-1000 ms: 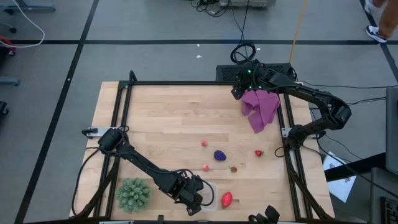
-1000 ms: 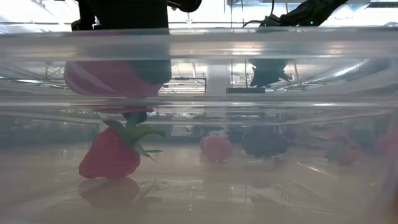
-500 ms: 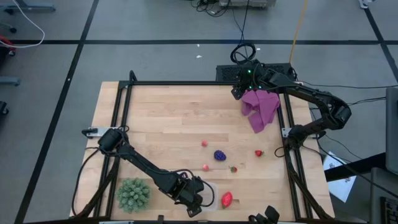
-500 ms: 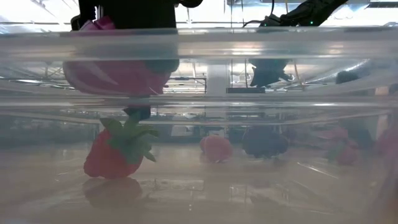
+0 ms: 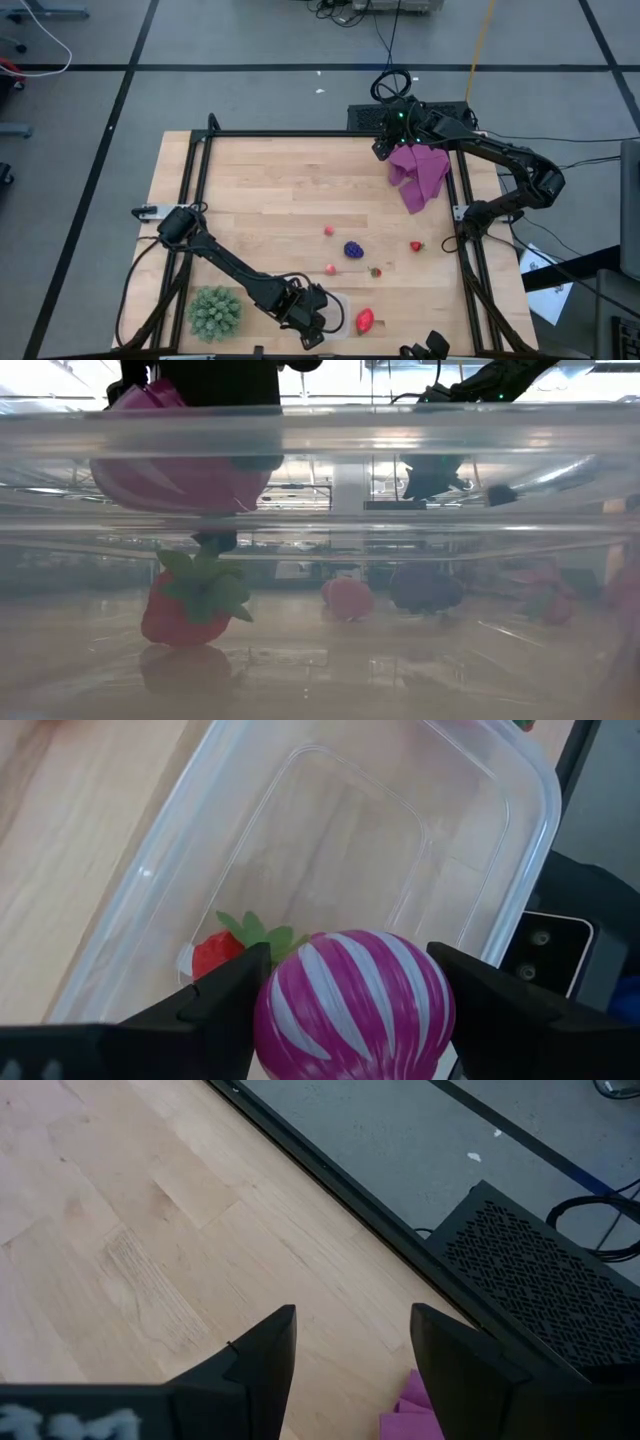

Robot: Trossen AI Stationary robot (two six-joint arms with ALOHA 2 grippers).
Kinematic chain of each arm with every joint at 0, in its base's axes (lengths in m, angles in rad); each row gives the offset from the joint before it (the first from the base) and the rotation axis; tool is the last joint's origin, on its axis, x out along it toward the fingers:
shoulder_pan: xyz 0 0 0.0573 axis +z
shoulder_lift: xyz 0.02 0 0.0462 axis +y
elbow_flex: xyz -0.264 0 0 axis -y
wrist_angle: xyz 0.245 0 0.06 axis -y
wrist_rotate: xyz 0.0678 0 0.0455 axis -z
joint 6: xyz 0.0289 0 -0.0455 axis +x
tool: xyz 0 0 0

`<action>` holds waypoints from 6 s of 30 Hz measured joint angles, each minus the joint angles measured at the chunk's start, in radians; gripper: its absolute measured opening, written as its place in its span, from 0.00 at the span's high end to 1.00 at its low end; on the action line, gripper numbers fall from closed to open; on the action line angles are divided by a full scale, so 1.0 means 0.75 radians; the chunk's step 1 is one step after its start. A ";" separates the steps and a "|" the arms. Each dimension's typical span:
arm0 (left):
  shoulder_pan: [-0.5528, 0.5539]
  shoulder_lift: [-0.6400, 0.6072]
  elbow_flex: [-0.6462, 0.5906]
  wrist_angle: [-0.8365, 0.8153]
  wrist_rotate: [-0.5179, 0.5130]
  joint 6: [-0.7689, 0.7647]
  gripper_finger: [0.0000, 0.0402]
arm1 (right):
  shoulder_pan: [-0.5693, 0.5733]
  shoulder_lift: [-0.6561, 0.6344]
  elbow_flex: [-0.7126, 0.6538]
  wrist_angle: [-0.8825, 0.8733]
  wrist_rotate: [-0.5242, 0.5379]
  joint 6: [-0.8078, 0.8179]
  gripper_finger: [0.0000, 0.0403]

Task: Pick and placing Produce into tupperware
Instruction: Put the onion into the transparent bin, then put the grapes into the transparent bin

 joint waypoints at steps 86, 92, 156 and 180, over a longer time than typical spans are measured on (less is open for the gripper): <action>0.904 -0.911 -0.821 -0.859 -0.506 0.653 0.35 | 0.553 -0.001 0.000 -0.004 -0.252 -0.185 0.53; 0.801 -1.044 -0.985 -0.809 -0.366 0.439 0.35 | 0.735 0.000 0.000 -0.124 -0.249 -0.072 0.53; 0.484 -1.062 -1.030 -0.669 -0.418 0.208 0.35 | 1.052 0.274 0.000 -0.119 -0.258 0.333 0.36; 0.484 -1.062 -1.030 -0.674 -0.416 0.215 0.35 | 1.066 0.567 0.002 0.022 -0.353 0.307 0.36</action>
